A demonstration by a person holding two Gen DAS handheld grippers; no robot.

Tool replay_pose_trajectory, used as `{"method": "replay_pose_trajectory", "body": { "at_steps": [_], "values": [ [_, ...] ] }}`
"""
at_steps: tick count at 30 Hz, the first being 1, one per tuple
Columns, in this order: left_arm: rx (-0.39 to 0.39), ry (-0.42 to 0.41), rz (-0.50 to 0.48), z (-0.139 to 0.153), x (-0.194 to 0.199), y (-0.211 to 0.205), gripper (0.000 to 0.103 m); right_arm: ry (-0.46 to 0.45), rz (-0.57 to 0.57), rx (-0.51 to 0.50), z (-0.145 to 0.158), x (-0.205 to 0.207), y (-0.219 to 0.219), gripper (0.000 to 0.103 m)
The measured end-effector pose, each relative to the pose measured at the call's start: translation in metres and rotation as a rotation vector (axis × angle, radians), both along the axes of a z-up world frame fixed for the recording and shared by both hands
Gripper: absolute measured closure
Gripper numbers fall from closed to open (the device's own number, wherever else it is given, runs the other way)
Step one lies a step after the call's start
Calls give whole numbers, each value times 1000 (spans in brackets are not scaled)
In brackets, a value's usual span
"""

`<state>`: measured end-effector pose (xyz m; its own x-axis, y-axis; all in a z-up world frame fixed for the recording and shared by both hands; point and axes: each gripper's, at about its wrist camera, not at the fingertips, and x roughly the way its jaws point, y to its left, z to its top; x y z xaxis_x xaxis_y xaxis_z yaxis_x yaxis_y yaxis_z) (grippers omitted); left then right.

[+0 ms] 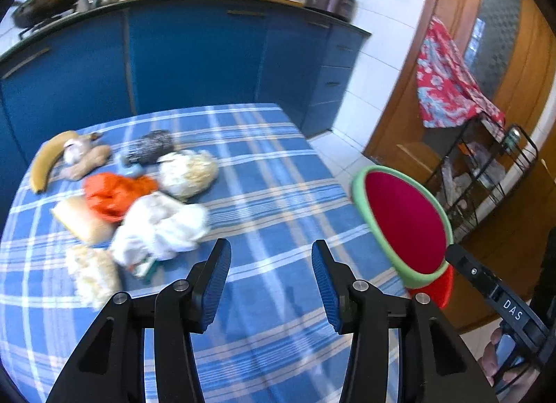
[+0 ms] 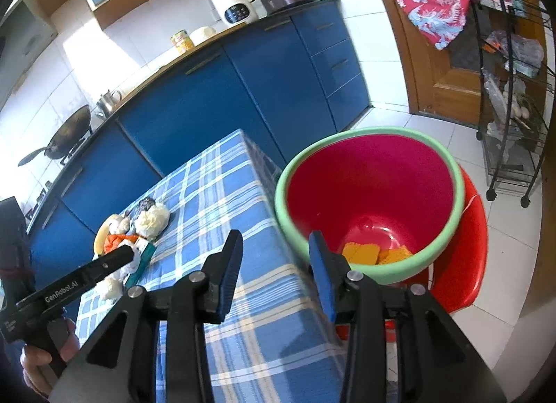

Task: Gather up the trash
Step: 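Move both tools back to the table toward the white tissue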

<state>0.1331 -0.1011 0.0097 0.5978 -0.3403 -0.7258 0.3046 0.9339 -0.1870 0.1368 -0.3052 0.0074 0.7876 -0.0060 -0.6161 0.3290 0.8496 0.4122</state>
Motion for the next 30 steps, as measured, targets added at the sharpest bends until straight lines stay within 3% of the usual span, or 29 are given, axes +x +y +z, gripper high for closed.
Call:
{"method": "replay_pose_trajectory", "body": {
  "at_steps": [10,18,23,30],
  "values": [
    [43,-21,172,-8,-1,68,53,28,60,0,-4,14,29,58],
    [47,25,293,-31,14,115,51,60,74,-12,-9,20,43,55],
    [41,71,329,-48,23,130,48,86,91,-23,-12,26,53,55],
    [-54,91,296,-60,27,142,45,109,125,-49,-12,38,73,54]
  ]
}}
